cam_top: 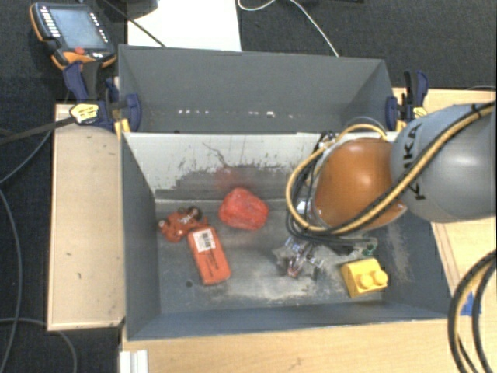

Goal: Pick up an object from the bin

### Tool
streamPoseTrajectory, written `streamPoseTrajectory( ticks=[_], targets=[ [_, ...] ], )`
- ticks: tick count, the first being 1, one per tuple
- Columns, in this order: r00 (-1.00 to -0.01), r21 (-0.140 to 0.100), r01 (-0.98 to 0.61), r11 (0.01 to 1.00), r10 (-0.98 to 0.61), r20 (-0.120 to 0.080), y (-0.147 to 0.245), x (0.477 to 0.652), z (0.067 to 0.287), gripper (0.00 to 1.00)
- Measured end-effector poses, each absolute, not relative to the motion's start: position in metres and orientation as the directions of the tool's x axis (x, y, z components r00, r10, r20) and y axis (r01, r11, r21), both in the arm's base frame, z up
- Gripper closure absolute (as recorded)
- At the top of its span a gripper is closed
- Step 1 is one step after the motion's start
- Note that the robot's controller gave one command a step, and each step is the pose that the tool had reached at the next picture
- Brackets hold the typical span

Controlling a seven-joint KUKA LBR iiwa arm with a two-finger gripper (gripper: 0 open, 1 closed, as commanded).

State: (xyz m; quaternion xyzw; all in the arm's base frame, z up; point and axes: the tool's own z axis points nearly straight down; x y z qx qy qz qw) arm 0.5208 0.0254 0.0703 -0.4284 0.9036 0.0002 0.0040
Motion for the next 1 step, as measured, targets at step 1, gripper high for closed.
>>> streamPoseTrajectory(
  ticks=[1],
  targets=[
    [-0.633,-0.003,-0.774,0.633,-0.774,-0.007,0.0254,0.5208,0.0703,1.00]
  ],
)
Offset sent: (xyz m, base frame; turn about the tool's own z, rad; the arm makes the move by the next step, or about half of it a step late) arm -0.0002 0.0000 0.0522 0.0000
